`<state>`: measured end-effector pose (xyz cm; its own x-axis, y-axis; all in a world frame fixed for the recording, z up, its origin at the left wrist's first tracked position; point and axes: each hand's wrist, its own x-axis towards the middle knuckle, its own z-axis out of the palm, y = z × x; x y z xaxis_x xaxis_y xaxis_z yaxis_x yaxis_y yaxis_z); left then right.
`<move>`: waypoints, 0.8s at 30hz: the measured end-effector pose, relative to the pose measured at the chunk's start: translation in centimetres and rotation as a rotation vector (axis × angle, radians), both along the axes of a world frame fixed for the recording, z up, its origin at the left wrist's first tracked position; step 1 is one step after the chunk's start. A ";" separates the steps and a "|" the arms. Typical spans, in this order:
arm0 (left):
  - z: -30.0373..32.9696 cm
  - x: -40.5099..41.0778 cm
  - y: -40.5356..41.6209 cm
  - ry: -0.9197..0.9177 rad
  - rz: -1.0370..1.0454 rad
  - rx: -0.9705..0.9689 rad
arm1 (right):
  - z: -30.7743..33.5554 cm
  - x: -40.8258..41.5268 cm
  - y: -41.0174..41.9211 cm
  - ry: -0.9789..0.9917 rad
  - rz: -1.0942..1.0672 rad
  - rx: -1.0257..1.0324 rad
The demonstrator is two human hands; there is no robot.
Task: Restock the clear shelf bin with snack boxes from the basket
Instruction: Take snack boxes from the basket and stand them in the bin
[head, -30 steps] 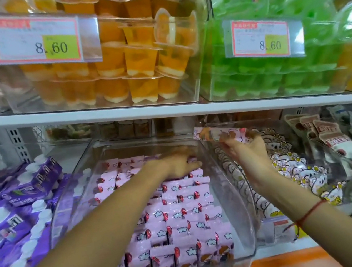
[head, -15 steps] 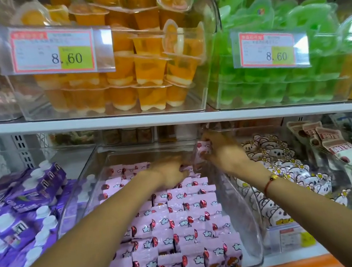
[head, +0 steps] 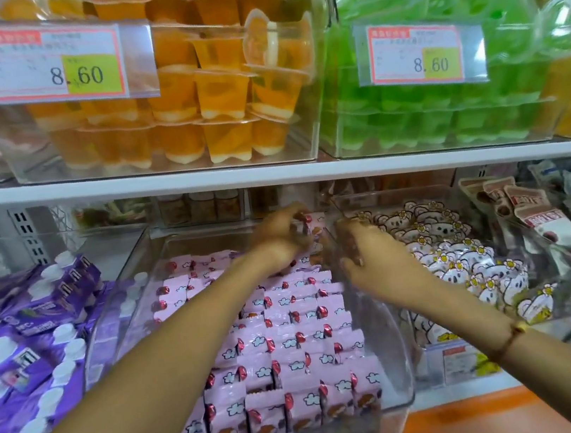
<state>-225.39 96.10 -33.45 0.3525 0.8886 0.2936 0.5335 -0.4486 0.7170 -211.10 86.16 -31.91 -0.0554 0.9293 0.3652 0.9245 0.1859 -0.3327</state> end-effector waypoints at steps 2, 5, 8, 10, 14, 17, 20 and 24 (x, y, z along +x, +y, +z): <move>0.2 -0.2 0.0 0.083 -0.009 0.061 | -0.7 0.4 -3.2 0.065 0.021 0.091; 0.7 -0.6 0.3 0.244 -0.040 0.200 | -1.1 0.5 -5.9 0.048 0.037 0.050; 0.6 -0.5 0.7 0.397 -0.025 0.358 | -1.7 0.7 -6.7 0.051 0.024 0.040; 0.1 0.0 1.1 0.488 -0.019 0.409 | -2.0 0.7 -6.7 0.085 0.025 0.063; -0.4 -0.1 1.4 0.632 -0.105 0.318 | -2.6 0.8 -6.6 0.053 0.021 0.100; 0.1 -0.4 1.1 0.778 -0.163 0.203 | -2.8 0.8 -6.6 0.043 0.023 0.095; 0.5 -0.1 0.0 0.799 -0.169 0.044 | -2.6 0.6 -6.8 0.022 0.021 0.060; 1.2 -0.5 -3.4 0.594 -0.096 0.087 | -2.0 0.7 -7.0 0.050 0.052 -0.004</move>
